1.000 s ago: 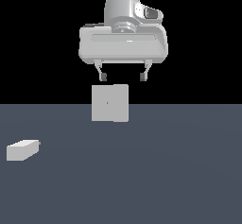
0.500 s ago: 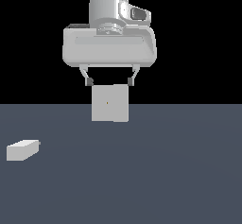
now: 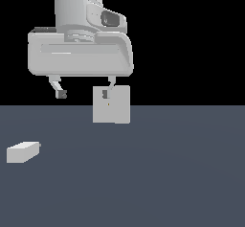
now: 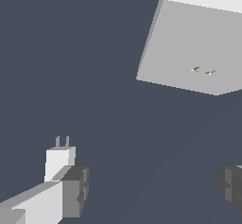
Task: Plug the charger into the wall socket.
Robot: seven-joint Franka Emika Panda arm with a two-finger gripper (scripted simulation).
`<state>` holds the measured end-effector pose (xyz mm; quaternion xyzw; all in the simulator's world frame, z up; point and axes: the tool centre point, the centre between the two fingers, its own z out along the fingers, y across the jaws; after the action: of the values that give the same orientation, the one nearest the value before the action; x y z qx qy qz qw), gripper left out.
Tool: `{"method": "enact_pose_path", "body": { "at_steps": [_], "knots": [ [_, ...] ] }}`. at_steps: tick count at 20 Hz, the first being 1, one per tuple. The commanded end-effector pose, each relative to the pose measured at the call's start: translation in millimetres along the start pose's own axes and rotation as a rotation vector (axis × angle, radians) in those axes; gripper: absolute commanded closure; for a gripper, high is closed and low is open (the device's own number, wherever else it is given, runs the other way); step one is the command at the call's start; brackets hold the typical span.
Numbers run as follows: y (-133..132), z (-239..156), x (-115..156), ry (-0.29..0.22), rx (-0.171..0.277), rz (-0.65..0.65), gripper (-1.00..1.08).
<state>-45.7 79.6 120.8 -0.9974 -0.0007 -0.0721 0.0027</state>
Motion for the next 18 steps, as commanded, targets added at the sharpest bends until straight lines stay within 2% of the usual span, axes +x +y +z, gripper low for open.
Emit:
{"method": "enact_pose_path", "body": {
  "at_steps": [1,10,18],
  "knots": [
    [-15.1,6.7,-5.8,0.031,0.003,-0.003,-0.92],
    [-62.9,30.7,-21.3,0.129,0.005,-0.01,-0.92],
    [-90.2,45.8,-28.2,0.187,0.002,-0.014,-0.92]
  ]
}}
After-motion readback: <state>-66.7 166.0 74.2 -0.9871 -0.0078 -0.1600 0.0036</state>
